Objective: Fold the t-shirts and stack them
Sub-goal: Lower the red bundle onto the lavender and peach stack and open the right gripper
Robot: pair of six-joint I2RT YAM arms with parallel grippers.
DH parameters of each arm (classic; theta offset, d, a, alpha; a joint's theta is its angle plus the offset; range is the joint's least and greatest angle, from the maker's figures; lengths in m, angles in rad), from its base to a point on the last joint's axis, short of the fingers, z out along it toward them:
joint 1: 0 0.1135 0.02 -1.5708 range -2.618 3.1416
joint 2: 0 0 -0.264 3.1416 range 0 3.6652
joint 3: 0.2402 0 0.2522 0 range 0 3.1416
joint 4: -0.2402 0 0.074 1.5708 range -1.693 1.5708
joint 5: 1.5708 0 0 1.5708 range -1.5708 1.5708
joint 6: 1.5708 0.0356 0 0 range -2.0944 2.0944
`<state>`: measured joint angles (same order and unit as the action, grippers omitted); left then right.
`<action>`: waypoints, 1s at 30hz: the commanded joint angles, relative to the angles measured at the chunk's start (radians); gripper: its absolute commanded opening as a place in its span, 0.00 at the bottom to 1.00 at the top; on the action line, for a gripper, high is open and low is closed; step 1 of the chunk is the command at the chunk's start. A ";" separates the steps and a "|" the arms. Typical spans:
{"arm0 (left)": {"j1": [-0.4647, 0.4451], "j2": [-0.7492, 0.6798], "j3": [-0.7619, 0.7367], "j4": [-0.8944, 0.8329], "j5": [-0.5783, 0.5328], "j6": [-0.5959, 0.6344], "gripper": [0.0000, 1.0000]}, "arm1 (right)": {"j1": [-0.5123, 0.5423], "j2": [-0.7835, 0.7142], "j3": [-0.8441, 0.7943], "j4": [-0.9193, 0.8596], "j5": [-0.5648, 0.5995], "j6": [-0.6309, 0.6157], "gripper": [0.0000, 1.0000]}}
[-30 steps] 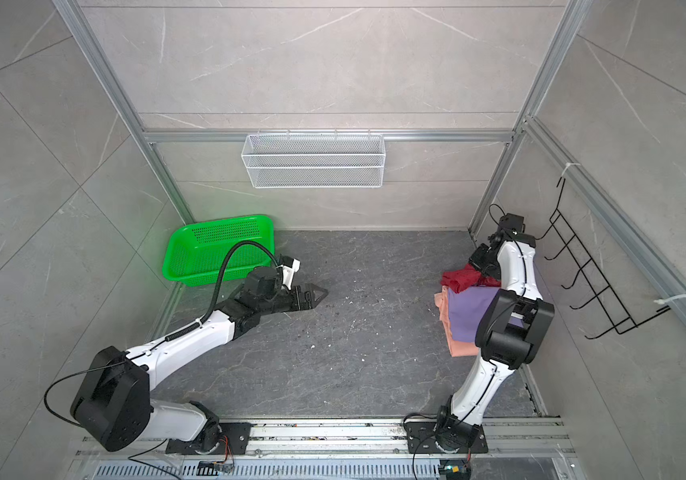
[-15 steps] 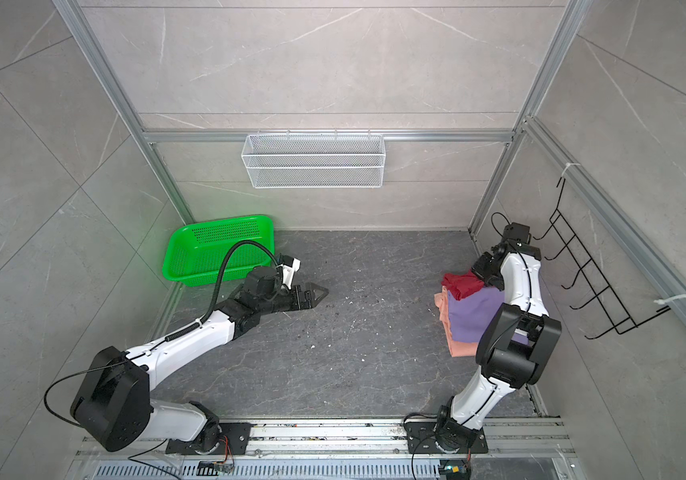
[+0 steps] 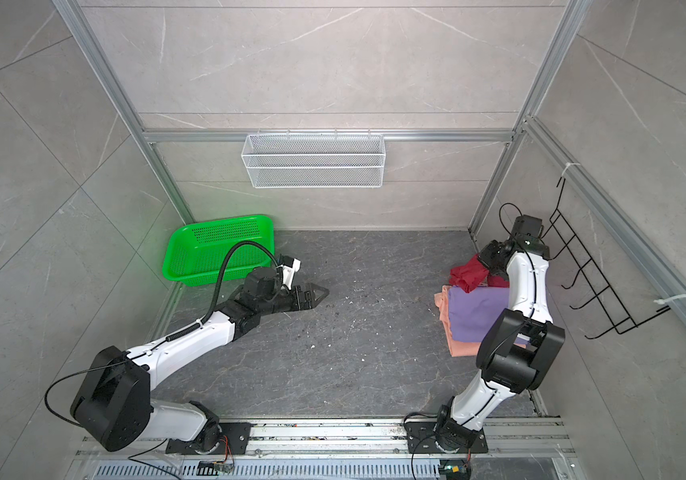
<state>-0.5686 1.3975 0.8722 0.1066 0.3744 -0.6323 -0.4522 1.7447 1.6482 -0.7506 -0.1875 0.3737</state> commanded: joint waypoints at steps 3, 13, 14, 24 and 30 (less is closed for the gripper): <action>0.003 -0.016 -0.003 0.048 0.017 -0.004 1.00 | 0.000 -0.003 0.059 -0.014 -0.024 0.012 0.00; 0.004 0.000 0.013 0.047 0.035 0.003 1.00 | 0.000 -0.106 -0.179 0.015 0.077 -0.035 0.01; 0.003 0.001 0.013 0.049 0.037 0.003 1.00 | -0.001 -0.112 -0.201 0.014 0.099 -0.039 0.01; 0.004 0.004 0.013 0.055 0.055 0.005 1.00 | -0.042 -0.180 -0.423 0.036 0.188 -0.011 0.27; 0.004 0.003 0.005 0.063 0.059 0.002 1.00 | -0.072 -0.213 -0.514 0.072 0.190 0.039 0.35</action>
<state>-0.5686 1.3979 0.8722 0.1223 0.4038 -0.6327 -0.5125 1.5715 1.1618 -0.6991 -0.0208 0.3809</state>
